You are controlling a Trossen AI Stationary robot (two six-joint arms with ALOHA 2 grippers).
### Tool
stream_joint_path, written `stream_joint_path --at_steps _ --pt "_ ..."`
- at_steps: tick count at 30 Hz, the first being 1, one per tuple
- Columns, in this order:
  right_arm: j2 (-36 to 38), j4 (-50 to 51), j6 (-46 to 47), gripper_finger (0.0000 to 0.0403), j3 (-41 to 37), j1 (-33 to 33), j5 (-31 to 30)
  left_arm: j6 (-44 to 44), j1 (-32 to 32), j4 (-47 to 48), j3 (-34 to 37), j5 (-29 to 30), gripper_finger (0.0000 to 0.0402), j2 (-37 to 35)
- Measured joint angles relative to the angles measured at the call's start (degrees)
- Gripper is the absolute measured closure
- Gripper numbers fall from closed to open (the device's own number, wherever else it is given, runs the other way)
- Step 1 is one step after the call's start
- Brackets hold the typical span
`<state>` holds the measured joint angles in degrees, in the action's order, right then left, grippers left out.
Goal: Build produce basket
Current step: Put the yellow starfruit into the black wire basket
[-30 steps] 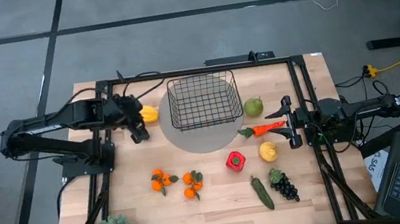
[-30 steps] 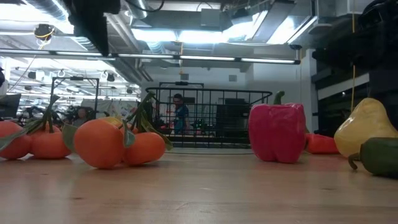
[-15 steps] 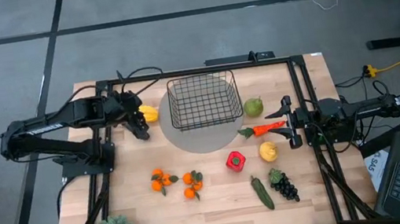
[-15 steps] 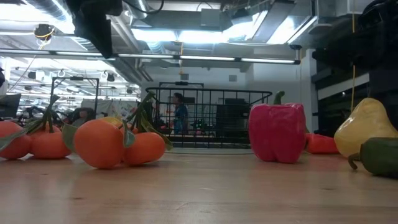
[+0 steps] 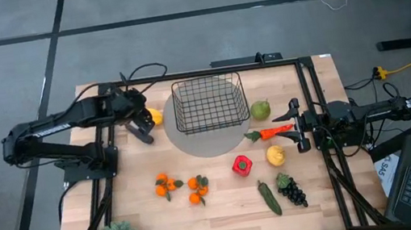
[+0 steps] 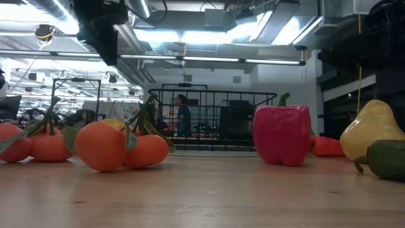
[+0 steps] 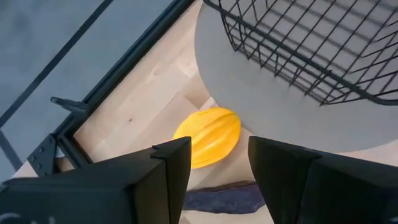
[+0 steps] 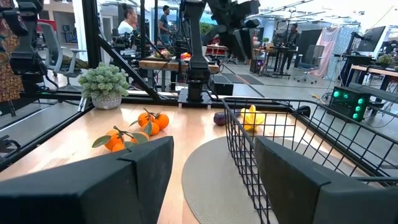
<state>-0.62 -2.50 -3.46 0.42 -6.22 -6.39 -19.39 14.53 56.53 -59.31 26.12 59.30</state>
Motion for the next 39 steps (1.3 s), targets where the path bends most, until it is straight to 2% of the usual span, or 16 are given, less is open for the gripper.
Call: stream_joint_path --at_steps 7,13,16,24,39 --pt "0.00 -0.01 0.00 0.0177 0.00 -0.01 0.00 1.99 0.22 -0.04 0.00 -0.09 0.0252 5.25" --pt "0.01 0.00 0.00 0.0177 0.00 0.00 0.00 12.02 0.22 -0.11 0.00 -0.40 0.0251 11.13" --pt "0.00 -0.01 0.00 0.0177 0.00 0.00 0.00 13.97 0.43 -0.44 0.00 -0.48 0.0251 14.44" --pt "0.00 0.00 0.00 0.0177 0.00 0.00 0.00 16.53 3.83 -0.32 0.00 -4.56 0.0250 22.31" --pt "0.00 0.00 0.00 0.0177 0.00 0.00 -0.02 22.28 9.72 -1.94 0.00 -4.44 0.0250 26.59"
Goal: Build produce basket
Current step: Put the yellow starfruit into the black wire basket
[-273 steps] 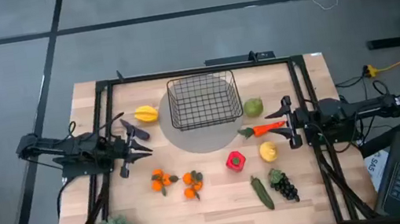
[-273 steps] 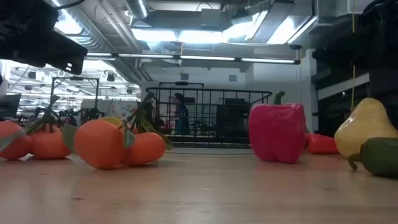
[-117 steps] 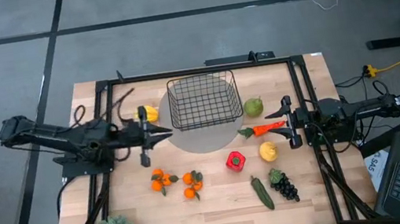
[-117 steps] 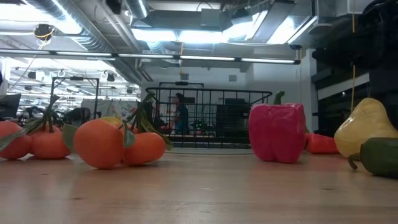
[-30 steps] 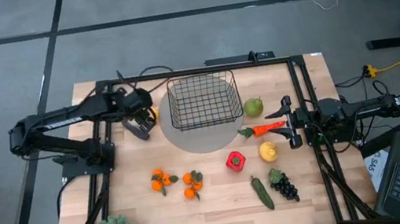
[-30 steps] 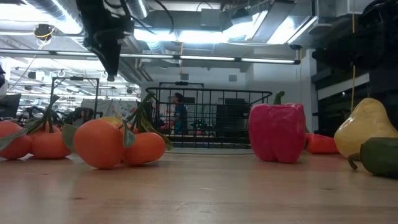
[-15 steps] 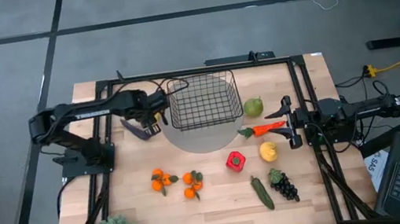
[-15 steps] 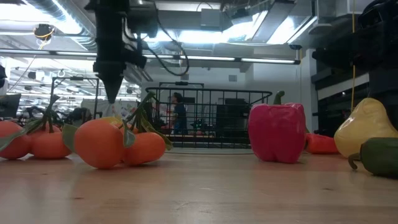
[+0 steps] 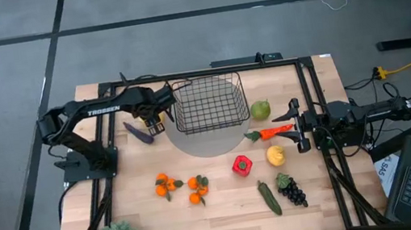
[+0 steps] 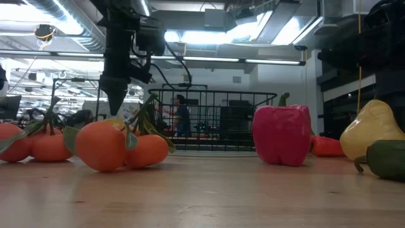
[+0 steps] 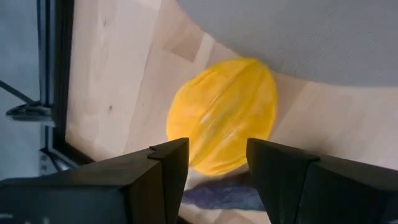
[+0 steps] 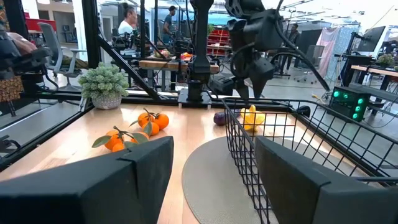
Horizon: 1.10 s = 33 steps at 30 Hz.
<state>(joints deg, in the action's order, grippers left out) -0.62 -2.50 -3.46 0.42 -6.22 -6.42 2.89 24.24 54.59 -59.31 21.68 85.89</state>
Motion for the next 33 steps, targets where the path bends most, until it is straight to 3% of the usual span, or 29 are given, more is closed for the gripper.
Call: stream_joint_path --at_steps 16,33 --pt "0.00 -0.02 0.00 0.0177 0.00 0.00 0.02 7.60 8.82 -0.31 0.00 -10.46 0.0250 -0.05" --pt "0.01 -0.01 0.00 0.0177 0.00 0.00 0.02 11.22 9.60 -3.00 -0.14 -11.83 0.0250 7.11"
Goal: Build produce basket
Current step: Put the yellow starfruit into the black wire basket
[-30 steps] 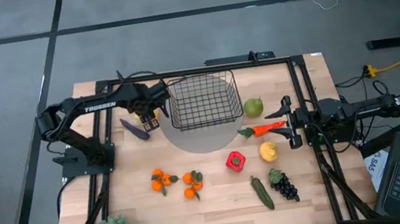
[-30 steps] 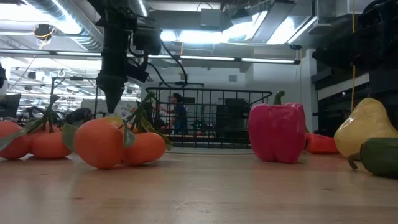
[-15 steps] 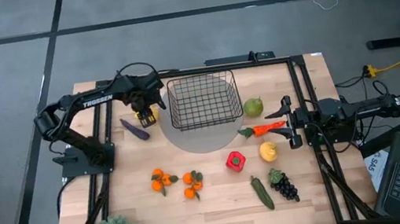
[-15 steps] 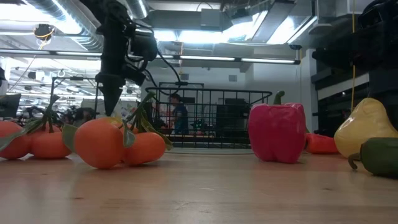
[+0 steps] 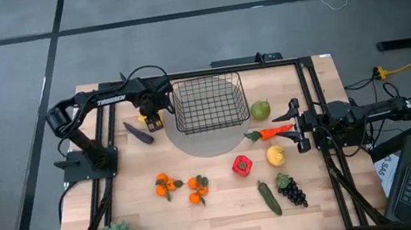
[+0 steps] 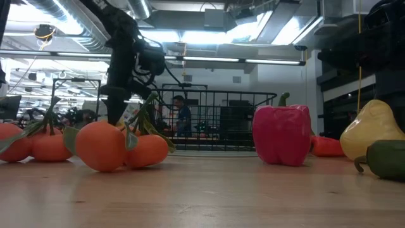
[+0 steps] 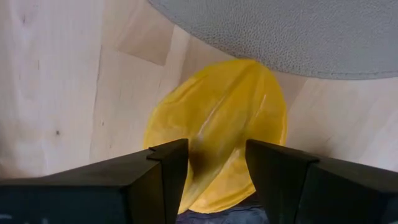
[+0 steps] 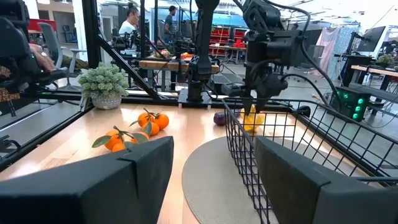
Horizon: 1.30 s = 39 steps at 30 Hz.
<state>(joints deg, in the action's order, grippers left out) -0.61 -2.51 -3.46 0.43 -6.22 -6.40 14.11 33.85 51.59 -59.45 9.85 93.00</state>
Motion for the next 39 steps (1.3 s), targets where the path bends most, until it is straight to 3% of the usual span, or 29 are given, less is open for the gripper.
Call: stream_joint_path --at_steps 11,15,20,23,34,39 --pt "-0.01 -0.01 0.00 0.0177 0.00 0.00 0.00 -0.02 -0.02 0.19 0.01 0.02 0.0264 0.03" --pt "-0.01 0.00 0.00 0.0177 -0.02 0.00 0.00 -0.28 -0.02 0.29 0.03 0.16 0.0300 0.03" --pt "0.00 0.00 0.00 0.0177 -0.01 0.00 -0.01 -5.17 -0.04 1.08 0.02 2.67 0.0380 0.01" --pt "-0.01 -0.01 0.00 0.0177 -0.02 0.00 0.00 -9.08 0.02 5.14 -0.81 3.98 0.0390 0.19" --pt "-0.01 0.00 0.00 0.0177 0.00 -0.01 -0.01 -15.06 -2.74 20.72 -10.34 6.41 0.0399 -2.20" --pt "-0.01 0.00 0.00 0.0177 0.00 0.00 0.00 -17.84 -4.38 27.11 -18.58 12.17 0.0399 -4.49"
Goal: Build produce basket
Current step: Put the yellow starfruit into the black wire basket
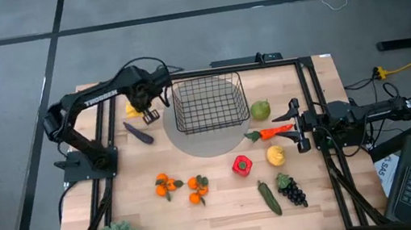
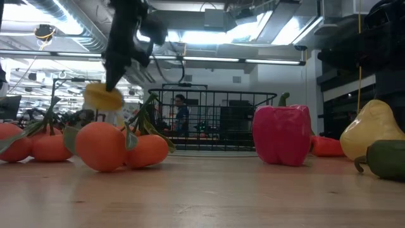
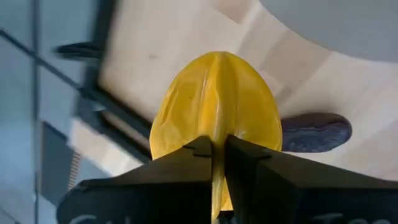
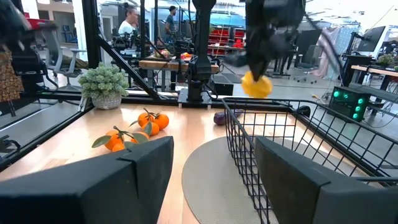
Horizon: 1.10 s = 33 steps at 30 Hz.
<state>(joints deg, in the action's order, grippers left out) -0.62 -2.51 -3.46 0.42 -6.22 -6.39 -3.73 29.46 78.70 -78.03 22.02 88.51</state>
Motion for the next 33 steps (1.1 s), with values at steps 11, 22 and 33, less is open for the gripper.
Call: stream_joint_path --at_steps 11,22,33 --pt "0.02 0.01 0.00 0.0177 0.00 0.00 -0.02 -3.75 -4.58 2.69 -15.83 1.36 0.0400 -6.80" --pt "0.00 -0.01 0.00 0.0177 0.00 0.00 0.00 -2.03 -11.99 -14.11 -18.63 -0.48 0.0399 -11.10" --pt "0.00 0.00 0.00 0.0177 -0.01 -0.01 0.00 3.10 -15.29 -30.36 -18.67 -14.95 0.0398 -9.30"
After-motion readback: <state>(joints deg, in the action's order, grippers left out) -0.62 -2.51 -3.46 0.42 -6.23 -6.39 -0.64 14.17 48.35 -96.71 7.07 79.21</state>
